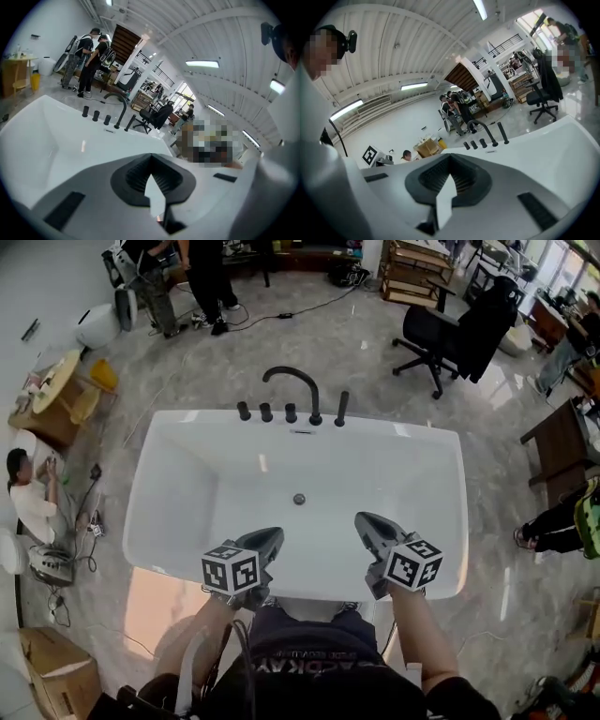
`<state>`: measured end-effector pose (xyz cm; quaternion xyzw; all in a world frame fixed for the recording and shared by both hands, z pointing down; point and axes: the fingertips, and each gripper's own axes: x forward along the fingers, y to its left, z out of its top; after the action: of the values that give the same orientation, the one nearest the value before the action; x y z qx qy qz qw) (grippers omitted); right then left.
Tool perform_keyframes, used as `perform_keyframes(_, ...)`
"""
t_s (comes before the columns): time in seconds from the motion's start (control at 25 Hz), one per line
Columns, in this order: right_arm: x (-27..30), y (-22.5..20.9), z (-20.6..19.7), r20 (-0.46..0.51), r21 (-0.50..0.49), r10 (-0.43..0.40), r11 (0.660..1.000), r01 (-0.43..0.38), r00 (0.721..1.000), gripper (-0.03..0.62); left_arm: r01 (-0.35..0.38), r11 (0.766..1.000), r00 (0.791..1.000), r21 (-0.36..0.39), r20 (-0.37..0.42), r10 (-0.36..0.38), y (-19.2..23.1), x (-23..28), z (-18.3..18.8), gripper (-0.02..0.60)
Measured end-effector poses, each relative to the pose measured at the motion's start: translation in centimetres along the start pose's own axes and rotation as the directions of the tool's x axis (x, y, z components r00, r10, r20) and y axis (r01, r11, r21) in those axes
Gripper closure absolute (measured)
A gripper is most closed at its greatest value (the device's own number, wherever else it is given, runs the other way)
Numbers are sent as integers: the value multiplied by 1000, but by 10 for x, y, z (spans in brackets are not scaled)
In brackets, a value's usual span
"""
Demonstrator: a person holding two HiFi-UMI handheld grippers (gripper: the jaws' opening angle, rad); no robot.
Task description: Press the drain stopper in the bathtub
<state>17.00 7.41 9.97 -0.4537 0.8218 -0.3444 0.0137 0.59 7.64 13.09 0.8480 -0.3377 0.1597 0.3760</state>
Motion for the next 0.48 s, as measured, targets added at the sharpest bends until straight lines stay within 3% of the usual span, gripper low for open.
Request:
perform_keyframes(0.24,-35,51,39,92,-56,43,998,-38,995,582,11,999,998,52,62,-15,-29,-32,32,578)
perform_keyframes(0.48,-51,88,43,105,-99,91,992,-81,990,582,28,997,996,71,83,-34,-46,-48,34,578)
